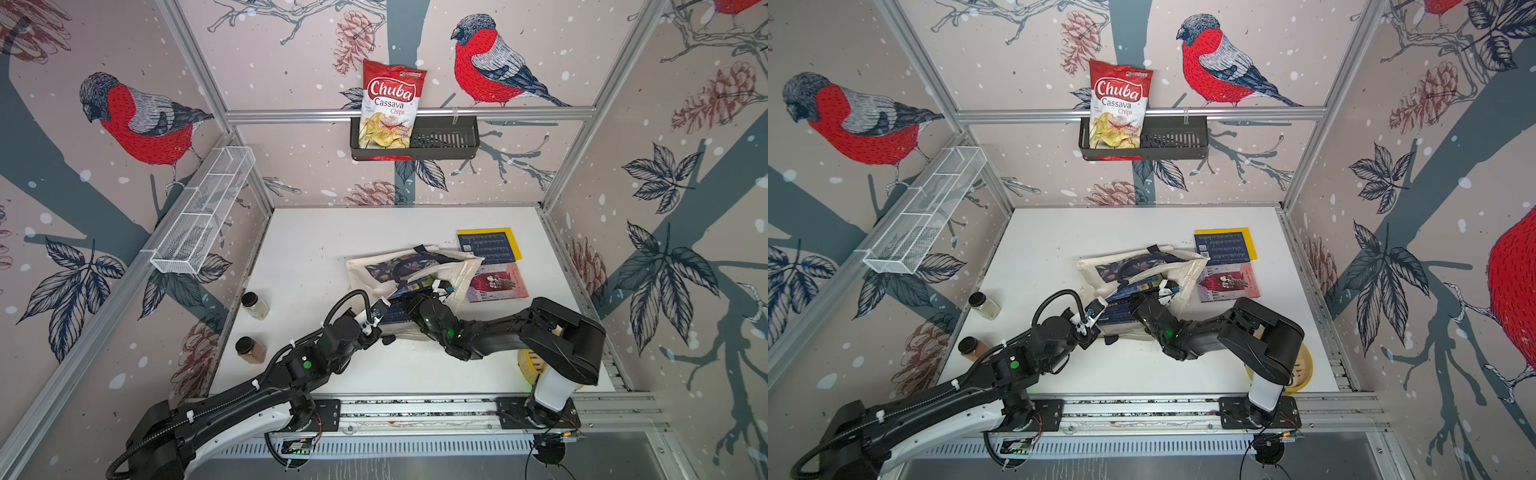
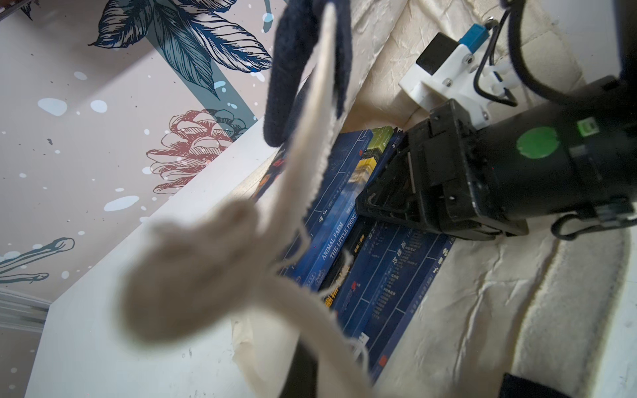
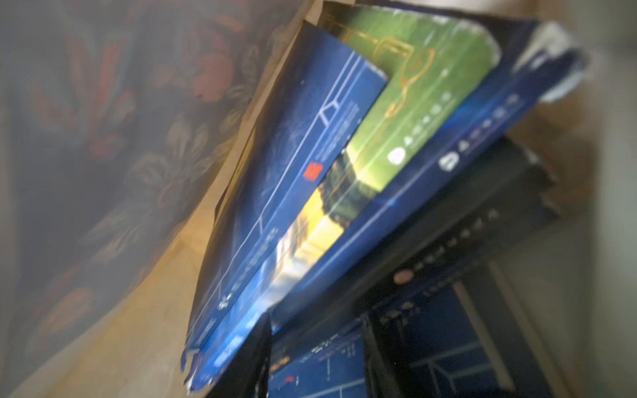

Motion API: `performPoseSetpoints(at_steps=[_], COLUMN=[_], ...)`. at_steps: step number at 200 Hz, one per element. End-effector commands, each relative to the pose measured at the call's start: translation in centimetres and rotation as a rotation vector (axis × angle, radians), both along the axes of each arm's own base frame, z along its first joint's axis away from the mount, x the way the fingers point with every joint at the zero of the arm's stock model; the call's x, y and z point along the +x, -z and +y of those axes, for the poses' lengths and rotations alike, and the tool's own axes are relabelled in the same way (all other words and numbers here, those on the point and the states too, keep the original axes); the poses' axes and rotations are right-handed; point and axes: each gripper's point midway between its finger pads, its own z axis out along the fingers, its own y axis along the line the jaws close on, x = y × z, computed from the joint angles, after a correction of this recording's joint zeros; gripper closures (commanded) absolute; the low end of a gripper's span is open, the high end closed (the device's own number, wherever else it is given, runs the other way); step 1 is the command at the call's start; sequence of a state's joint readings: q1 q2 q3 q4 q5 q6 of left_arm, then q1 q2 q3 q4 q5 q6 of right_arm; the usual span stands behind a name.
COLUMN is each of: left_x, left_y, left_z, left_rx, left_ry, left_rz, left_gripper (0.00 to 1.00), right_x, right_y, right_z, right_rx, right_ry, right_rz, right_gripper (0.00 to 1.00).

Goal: Take out the books from the canvas bag
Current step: Pick up the book from the canvas bag.

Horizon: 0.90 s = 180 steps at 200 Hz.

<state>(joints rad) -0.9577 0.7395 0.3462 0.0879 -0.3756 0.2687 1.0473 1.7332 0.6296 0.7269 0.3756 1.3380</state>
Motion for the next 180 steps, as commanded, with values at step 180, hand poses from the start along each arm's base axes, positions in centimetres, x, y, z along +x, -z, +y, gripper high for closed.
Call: performPoseSetpoints(at_steps=[180], left_x=[-0.2], left_y=[-2.5], left_z=[-1.6], left_rx=[-0.091], left_ry=[0.065], left_rz=[-0.055], left_gripper=[1.00], right_x=[3.5], right_y=[-4.8], right_z=[0.8], right_rx=[0.081], right_ry=[-0.005], right_rz=[-0.061], right_gripper=[0.67])
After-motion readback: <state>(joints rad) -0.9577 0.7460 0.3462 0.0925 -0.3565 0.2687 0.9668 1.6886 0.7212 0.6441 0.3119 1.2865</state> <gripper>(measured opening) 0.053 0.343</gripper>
